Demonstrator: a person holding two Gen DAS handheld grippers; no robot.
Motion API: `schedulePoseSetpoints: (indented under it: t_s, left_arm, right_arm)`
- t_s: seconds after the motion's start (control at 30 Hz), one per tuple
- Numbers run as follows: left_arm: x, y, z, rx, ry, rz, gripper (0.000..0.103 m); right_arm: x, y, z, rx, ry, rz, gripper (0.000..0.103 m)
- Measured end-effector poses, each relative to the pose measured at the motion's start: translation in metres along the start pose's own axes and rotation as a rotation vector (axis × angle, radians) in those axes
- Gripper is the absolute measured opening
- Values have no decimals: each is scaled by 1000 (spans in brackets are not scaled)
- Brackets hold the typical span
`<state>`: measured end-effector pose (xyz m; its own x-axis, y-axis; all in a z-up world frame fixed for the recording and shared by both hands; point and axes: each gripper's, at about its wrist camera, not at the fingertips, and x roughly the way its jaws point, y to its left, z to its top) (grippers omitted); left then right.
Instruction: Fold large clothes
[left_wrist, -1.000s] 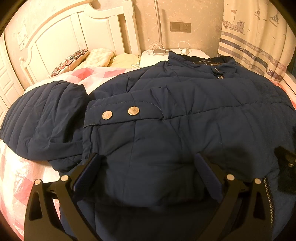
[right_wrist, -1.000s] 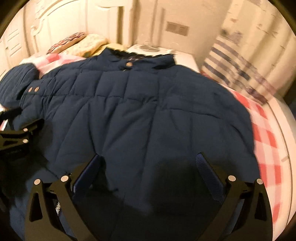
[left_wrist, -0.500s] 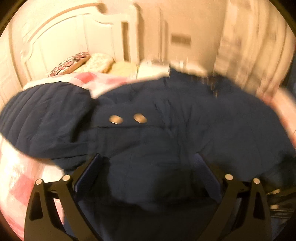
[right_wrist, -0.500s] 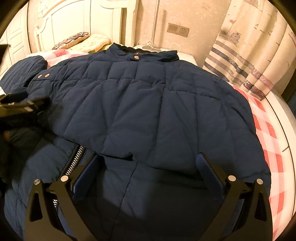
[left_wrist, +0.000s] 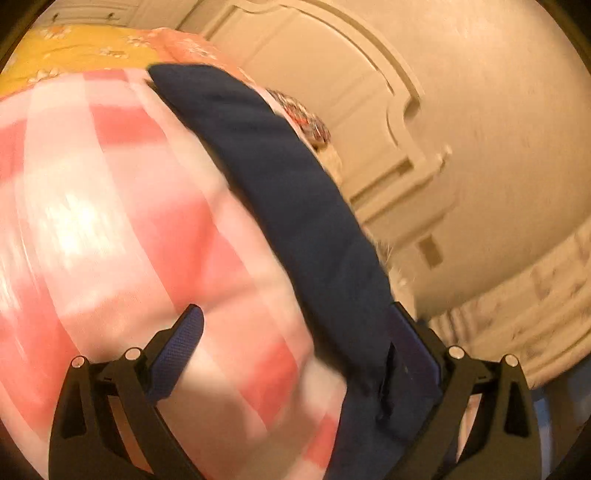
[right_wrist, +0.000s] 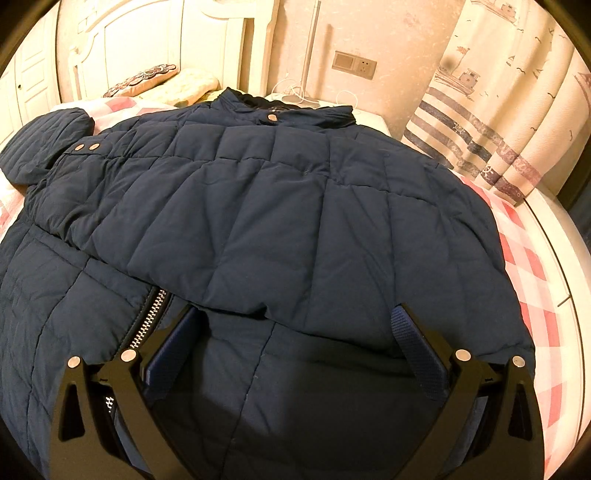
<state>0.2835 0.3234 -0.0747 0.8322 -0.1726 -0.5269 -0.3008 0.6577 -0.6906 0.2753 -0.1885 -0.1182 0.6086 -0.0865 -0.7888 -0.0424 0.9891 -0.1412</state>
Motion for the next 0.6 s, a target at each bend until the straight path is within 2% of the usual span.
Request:
schedulePoseSetpoints:
  t_s: [0.17,0.23,0.33,0.4,0.43,0.47,0.5,0.53,0.57,0.6]
  left_arm:
    - [14,23,44,-122,-18,-10,98]
    - [26,24,64,-153,-32,15,97]
    - [52,18,90,-137,-46,105,96]
    - [74,14,102,-124,-21,184,95]
    - [78,10,106,-118,-19,235,82]
    - [82,5,107,-115,-12,240,20]
    - [82,4,108,-133,10,200,4]
    - [77,-2,106,-138,-13,176,4]
    - [65,-20,101,-97,-75,156,4]
    - [53,-51,92,13,-131,133,4]
  right_arm:
    - [0,0,0,1,0,1,98]
    - [0,0,0,4,2,4,98]
    - [1,-1,0,9,4,11,98]
    - [1,0,0,9,4,11,98]
    - [1,0,0,10,4,11,98]
    - [1,0,0,11,4,13,98]
    - [1,-1,0,12,5,14,98]
    - [1,-1,0,14,5,16,98]
    - [1,-1,0,16,4,20,98]
    - [1,-1,0,17,4,22,98]
